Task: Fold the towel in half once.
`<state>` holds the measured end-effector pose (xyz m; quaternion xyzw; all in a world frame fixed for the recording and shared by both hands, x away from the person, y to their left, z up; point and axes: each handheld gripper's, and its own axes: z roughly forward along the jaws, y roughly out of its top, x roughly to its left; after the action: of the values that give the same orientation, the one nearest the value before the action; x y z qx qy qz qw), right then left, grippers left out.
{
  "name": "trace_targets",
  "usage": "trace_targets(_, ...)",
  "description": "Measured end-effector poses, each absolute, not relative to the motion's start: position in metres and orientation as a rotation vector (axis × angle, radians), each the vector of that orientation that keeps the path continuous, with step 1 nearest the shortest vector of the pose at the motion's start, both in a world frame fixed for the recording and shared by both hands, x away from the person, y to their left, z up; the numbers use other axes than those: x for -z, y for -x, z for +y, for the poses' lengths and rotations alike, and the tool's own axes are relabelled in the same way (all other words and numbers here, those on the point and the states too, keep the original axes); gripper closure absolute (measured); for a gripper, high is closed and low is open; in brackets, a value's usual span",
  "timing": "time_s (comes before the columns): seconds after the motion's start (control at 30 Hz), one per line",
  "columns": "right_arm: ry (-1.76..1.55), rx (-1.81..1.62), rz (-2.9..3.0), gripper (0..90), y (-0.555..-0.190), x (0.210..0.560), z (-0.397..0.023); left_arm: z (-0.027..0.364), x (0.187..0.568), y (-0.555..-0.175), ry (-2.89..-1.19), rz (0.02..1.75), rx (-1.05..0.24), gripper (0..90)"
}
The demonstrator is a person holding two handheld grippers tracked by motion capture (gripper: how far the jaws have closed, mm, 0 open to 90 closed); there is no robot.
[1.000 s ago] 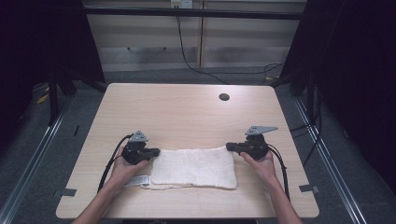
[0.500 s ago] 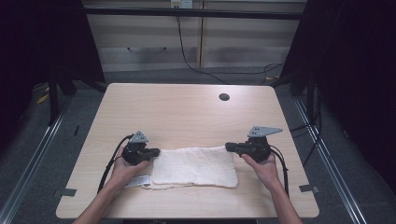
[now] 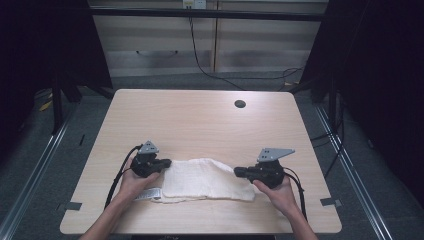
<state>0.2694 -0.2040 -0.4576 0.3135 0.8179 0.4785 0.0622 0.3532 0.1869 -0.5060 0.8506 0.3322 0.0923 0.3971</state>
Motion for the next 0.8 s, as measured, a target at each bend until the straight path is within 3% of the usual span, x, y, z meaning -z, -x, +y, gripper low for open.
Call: trace_targets(0.8, -0.968, -1.276, 2.712, 87.2, -0.251, 0.496, -0.198, 0.186, 0.507, -0.354, -2.141, 0.854, -0.235, 86.4)
